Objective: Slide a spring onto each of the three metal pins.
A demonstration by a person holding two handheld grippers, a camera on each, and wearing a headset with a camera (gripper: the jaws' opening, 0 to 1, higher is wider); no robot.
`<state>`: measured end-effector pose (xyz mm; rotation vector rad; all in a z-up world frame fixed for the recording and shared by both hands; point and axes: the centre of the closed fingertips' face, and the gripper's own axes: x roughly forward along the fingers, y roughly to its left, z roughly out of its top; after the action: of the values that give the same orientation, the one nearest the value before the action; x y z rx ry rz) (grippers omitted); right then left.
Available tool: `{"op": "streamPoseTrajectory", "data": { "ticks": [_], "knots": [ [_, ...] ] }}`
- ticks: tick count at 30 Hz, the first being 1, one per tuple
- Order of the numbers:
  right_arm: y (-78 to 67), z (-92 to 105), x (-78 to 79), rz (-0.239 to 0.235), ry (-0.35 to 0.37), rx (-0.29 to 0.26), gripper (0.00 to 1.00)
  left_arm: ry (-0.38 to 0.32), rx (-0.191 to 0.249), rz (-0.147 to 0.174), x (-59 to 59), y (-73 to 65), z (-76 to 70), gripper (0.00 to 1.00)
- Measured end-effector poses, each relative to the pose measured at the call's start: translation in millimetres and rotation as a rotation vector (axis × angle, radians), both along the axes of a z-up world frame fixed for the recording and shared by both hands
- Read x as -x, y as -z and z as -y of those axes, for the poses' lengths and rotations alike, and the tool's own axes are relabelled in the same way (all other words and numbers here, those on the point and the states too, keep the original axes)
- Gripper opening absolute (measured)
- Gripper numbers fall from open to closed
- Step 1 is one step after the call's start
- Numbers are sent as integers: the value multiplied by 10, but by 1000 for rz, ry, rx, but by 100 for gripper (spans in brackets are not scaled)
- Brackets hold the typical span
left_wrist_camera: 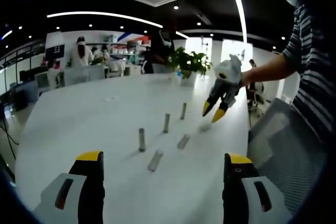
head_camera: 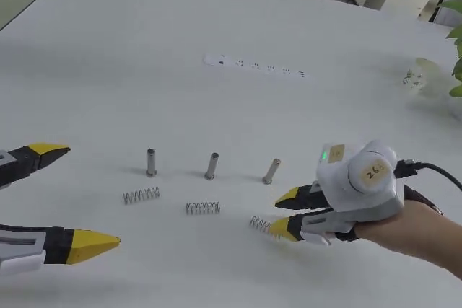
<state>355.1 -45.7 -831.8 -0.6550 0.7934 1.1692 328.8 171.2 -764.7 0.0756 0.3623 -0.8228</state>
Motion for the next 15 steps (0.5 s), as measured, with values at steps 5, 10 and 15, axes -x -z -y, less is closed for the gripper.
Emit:
{"op": "streamPoseTrajectory", "data": {
  "ticks": [5, 10, 15],
  "knots": [
    [88, 16, 30, -4, -29, 34, 17, 7, 0, -2, 16, 8, 10, 91],
    [159, 5, 75, -7, -55, 60, 15, 19, -7, -6, 48, 18, 37, 91],
    [241, 38, 74, -12, -63, 89, 14, 31, -15, -8, 63, 25, 56, 91]
  ]
}}
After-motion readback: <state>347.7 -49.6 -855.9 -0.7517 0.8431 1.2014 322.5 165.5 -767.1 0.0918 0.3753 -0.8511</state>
